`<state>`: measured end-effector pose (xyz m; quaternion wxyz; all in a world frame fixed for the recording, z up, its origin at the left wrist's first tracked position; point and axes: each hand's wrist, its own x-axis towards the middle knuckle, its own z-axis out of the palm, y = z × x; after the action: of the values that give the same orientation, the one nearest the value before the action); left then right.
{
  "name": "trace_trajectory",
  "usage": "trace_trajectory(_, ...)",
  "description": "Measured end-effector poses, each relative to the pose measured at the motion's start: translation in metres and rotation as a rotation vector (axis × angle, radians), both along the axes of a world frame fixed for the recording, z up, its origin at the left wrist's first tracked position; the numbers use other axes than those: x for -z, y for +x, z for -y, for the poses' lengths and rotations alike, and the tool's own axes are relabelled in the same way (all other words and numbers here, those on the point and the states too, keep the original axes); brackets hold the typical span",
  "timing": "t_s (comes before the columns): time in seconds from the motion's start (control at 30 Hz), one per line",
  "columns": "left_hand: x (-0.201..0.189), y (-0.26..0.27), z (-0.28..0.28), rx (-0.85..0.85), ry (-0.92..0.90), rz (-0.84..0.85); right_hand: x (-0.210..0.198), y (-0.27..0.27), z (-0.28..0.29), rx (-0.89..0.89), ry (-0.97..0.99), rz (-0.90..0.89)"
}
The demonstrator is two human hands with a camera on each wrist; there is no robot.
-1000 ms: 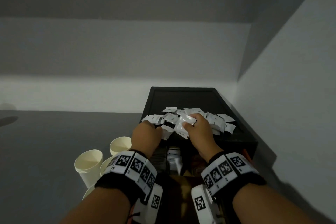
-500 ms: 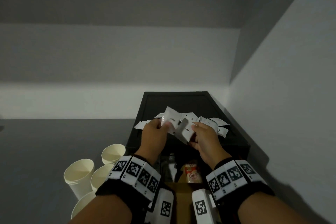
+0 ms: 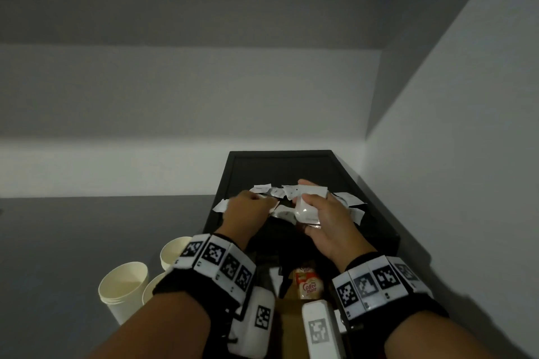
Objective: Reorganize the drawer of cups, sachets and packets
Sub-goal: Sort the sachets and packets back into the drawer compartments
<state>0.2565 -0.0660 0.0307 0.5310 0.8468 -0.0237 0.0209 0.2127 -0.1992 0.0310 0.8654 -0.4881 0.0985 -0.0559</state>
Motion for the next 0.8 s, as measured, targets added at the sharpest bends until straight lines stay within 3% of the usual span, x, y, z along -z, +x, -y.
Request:
trace_trajectory(0.1, 0.010, 0.024, -0.018, -0.084, 0.421, -0.079, -0.006, -0.003, 0.008, -0.025, -0.071, 0.025)
trace_trajectory(0.2, 0.022, 0.035, -0.024, 0.042, 0.842, -0.152, -0.008, -0.003, 0.012, -0.007, -0.144, 0.032)
trace_trajectory(0.3, 0.027, 0.036, -0.026, 0.152, 0.958, -0.158, -0.007, 0.001, 0.016, 0.017, -0.248, 0.012)
trace_trajectory(0.53, 0.021, 0.024, -0.025, 0.003, 0.846, -0.153, -0.003, 0.001, 0.022, 0.030, -0.411, -0.039)
trace_trajectory(0.63, 0.011, 0.019, -0.029, -0.091, 0.565, 0.205, -0.001, 0.000, 0.022, 0.032, -0.394, -0.035)
trace_trajectory(0.7, 0.001, 0.012, -0.029, -0.037, 0.345, 0.379, -0.001, -0.001, 0.022, 0.005, -0.360, -0.044)
trace_trajectory(0.8, -0.015, -0.001, -0.022, 0.266, 0.149, 0.364, -0.004, -0.002, 0.020, -0.056, -0.336, -0.023)
